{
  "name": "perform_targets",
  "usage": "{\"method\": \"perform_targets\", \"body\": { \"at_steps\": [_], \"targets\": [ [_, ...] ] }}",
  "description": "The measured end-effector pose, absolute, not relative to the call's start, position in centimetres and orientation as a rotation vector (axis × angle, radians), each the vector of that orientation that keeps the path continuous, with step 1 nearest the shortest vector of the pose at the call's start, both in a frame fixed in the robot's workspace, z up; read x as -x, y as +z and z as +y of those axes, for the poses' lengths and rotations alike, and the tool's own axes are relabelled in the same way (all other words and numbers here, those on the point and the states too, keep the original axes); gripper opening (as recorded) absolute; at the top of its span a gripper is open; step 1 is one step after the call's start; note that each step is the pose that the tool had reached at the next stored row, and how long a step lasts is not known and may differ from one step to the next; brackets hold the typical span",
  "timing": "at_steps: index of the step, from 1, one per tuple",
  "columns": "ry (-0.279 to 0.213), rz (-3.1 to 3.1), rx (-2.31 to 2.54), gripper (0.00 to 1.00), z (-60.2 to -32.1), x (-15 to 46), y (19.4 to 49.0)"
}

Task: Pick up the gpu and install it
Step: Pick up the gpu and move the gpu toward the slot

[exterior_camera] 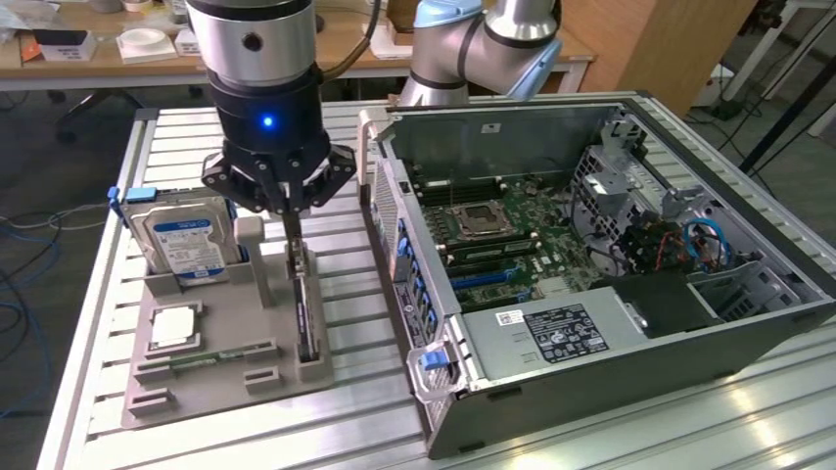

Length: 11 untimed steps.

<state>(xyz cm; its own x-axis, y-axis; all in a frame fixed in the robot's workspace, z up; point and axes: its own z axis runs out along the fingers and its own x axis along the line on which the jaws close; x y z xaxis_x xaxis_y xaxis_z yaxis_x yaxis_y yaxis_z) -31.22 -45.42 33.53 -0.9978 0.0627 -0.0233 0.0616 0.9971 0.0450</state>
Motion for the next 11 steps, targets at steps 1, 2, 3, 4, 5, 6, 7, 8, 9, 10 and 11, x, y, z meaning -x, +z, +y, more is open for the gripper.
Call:
{"method": "perform_targets", "body": {
  "at_steps": [1,2,3,4,5,6,7,8,9,10,11],
  "targets": [
    [0.069,3.115,-0.097,0.11,-45.42,31.22,33.44],
    [0.069,3.115,-0.097,0.11,-45.42,31.22,33.36],
    [0.069,3.115,-0.097,0.11,-45.42,31.22,33.26],
    [0.069,3.115,-0.097,0.11,-45.42,31.22,33.17],
    [0.069,3.115,-0.097,0.11,-45.42,31.22,33.08],
    [0.069,3.115,-0.097,0.11,-45.42,31.22,32.99],
    [0.069,3.115,-0.097,0.11,-45.42,31.22,32.90],
    [0.069,3.115,-0.097,0.11,-45.42,31.22,32.82],
    [0.069,3.115,-0.097,0.11,-45.42,31.22,32.73],
    [0.069,3.115,-0.097,0.11,-45.42,31.22,32.63],
    [0.069,3.115,-0.097,0.11,-45.42,31.22,32.55]
  ]
}}
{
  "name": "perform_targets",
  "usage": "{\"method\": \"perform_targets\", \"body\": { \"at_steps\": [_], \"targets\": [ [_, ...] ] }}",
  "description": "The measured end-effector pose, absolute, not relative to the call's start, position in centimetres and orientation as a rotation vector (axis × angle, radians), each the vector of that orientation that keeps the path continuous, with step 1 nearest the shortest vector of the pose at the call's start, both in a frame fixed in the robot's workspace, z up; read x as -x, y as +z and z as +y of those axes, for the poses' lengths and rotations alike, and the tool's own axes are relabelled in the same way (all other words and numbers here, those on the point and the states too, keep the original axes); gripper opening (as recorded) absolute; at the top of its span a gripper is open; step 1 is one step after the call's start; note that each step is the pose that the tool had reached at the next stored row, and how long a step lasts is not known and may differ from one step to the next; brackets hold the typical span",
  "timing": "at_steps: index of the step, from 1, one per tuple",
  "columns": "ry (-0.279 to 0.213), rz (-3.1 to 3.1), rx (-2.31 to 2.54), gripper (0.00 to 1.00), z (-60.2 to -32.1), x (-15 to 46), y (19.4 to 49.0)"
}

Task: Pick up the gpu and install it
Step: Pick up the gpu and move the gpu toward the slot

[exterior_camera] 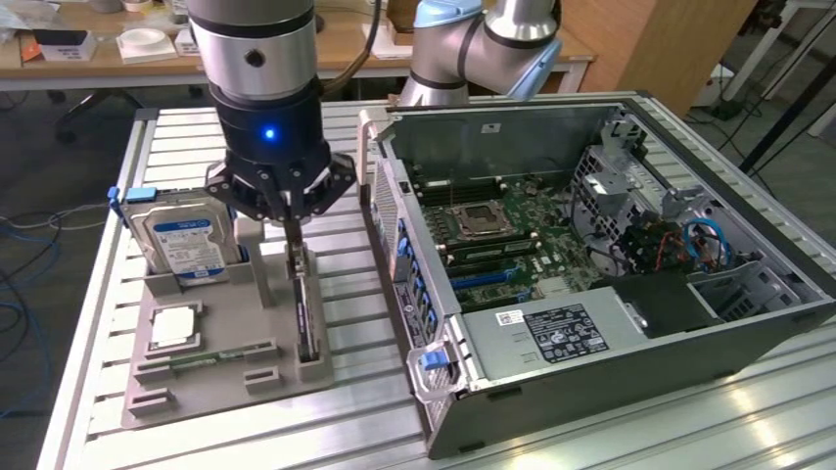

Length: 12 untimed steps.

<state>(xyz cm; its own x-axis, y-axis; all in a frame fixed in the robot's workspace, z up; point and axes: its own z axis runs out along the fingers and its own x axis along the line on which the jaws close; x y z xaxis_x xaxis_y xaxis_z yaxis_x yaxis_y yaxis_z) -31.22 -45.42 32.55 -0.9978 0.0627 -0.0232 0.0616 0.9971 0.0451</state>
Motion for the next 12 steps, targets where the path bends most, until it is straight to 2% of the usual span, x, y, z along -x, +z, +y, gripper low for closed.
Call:
{"method": "perform_targets", "body": {
  "at_steps": [12],
  "targets": [
    [0.069,3.115,-0.097,0.11,-45.4,31.2,31.4]
  ]
}}
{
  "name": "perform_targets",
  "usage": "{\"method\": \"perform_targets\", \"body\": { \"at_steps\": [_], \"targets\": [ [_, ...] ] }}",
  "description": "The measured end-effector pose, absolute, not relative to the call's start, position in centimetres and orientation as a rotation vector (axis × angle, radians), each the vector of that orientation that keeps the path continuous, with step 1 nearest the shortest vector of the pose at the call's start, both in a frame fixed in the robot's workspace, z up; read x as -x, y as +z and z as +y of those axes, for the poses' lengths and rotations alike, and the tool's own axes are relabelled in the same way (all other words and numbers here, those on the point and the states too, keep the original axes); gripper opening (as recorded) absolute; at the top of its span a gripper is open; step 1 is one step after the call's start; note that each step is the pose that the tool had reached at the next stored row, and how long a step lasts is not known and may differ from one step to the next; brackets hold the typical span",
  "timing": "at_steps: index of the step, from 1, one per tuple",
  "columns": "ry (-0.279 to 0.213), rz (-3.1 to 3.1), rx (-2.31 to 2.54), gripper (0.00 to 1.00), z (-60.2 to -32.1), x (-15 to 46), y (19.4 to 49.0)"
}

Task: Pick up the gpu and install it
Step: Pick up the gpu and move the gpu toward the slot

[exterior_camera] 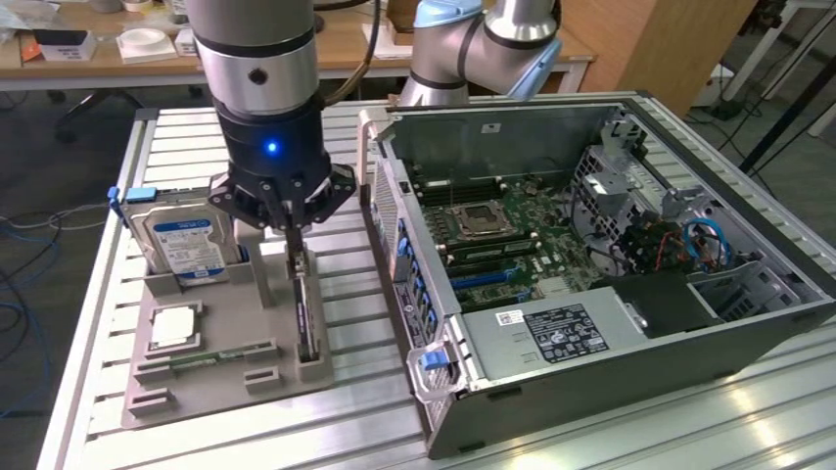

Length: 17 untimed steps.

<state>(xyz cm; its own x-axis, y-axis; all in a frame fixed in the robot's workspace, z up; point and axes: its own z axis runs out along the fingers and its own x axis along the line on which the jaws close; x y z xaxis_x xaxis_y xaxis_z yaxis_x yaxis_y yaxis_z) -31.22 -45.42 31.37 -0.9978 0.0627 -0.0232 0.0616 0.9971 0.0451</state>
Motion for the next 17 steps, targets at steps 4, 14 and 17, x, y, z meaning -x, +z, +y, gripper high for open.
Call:
{"method": "perform_targets", "body": {
  "at_steps": [4,14,17],
  "targets": [
    [0.069,3.115,-0.097,0.11,-45.4,31.2,30.9],
    [0.069,3.115,-0.097,0.11,-45.4,31.2,29.7],
    [0.069,3.115,-0.097,0.11,-45.4,31.2,29.4]
  ]
}}
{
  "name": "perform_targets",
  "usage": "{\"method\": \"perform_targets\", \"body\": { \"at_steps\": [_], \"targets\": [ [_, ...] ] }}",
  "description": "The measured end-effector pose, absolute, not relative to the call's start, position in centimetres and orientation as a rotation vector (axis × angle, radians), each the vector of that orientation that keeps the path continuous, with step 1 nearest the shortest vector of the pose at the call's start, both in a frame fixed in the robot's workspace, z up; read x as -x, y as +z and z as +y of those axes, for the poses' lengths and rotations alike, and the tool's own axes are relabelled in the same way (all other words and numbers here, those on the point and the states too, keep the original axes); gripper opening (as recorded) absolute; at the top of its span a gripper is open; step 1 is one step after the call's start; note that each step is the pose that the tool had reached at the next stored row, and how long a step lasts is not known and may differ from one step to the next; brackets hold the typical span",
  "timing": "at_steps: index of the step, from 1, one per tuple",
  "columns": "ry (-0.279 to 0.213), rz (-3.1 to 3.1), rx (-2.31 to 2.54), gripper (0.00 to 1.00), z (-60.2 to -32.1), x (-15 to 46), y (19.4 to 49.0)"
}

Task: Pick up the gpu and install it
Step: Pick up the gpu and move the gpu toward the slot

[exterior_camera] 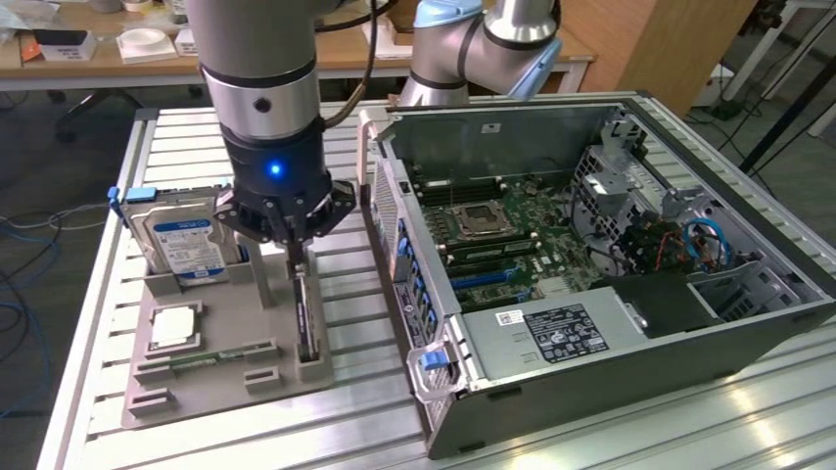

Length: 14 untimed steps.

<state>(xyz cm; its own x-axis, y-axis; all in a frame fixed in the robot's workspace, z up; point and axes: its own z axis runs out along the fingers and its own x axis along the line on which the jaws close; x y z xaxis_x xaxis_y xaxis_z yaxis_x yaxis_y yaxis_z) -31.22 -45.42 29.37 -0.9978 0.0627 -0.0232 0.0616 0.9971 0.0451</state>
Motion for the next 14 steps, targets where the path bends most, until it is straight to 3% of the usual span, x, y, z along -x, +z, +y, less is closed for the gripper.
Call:
{"method": "perform_targets", "body": {
  "at_steps": [14],
  "targets": [
    [0.069,3.115,-0.097,0.11,-45.4,31.2,27.9]
  ]
}}
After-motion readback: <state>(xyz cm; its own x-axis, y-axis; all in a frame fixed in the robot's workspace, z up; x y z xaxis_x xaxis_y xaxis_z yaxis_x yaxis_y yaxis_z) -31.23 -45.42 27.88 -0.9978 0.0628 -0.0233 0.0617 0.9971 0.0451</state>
